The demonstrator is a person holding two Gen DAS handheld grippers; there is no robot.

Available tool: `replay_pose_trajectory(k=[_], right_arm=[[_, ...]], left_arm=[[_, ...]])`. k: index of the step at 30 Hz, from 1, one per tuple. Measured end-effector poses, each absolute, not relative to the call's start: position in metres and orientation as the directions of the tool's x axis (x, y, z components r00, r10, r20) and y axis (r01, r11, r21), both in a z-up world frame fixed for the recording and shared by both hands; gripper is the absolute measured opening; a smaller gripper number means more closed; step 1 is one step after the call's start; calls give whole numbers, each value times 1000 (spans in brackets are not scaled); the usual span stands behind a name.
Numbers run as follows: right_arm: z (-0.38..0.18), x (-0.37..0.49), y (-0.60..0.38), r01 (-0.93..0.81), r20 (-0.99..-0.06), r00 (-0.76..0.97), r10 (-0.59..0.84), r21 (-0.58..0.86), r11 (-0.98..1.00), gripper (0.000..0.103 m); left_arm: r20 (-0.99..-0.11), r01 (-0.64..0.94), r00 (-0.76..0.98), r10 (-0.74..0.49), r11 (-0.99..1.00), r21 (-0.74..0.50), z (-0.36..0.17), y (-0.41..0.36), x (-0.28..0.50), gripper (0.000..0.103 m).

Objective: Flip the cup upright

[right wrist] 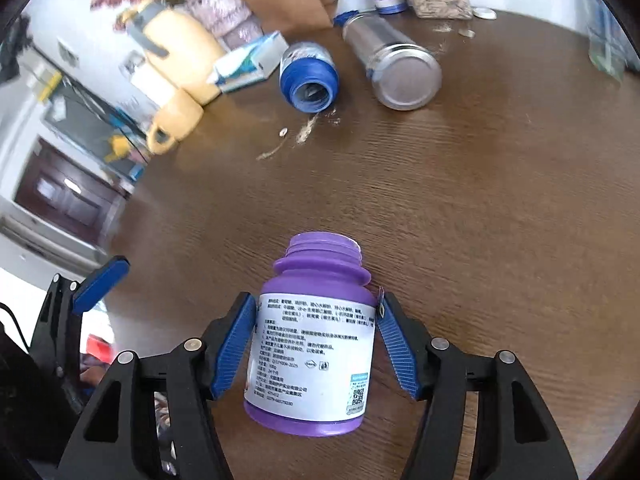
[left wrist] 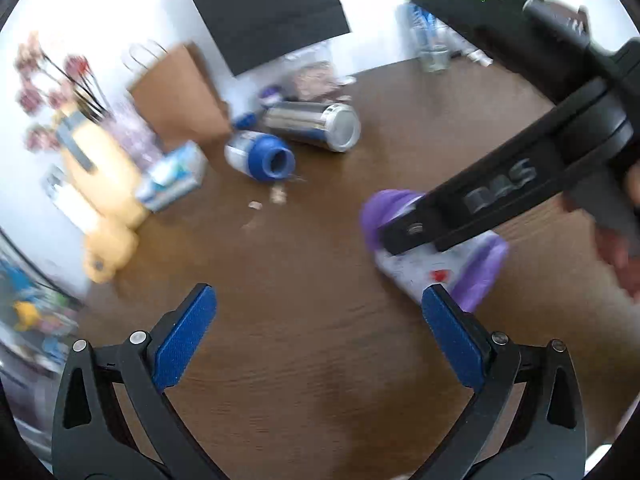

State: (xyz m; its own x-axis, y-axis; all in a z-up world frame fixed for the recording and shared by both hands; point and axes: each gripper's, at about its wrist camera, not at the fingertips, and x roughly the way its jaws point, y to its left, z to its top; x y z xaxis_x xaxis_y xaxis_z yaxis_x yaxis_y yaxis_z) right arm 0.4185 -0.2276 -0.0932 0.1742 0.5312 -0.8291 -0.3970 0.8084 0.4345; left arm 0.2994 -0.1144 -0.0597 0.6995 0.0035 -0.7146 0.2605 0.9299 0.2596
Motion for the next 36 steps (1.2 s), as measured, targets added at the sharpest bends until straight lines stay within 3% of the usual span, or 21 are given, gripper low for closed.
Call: replay_pose_trajectory(k=[5,9,11,13,18,22,25,36], right_arm=[[-90,421,-209,-374,-851,186,492,401,836,66],[-86,423,-216,-316,-784,239,573,495,809,66],[-84,423,-221,-293,-727,262,635,567,770,65],[-79,421,-222,-301,-691,299,658,586,753,65],[-54,412,-197,-396,-635,444,632,494,774,65],[-42,397,-179,-465,-621,528,580,360,809,65],[-40,390,-167,-476,-624,591,511,243,845,64],[-50,364,-175,-428,-626,714,314,-35,903,65]], left_arm=[[-759,316,642,-105,939,137,-47,-107,322,102],[-848,315,505,-164,949,4,-61,-99,354,98],[-861,303,465,-208,951,-66,-67,-91,363,76],[-866,281,431,-252,950,-137,-71,-82,370,63],[-796,311,542,-270,944,-109,-53,-75,362,62],[-776,335,523,-352,922,-193,-49,-54,370,63],[-795,341,483,-367,915,-215,-60,-44,377,70],[-842,345,461,-281,931,-122,-76,-34,366,75]])
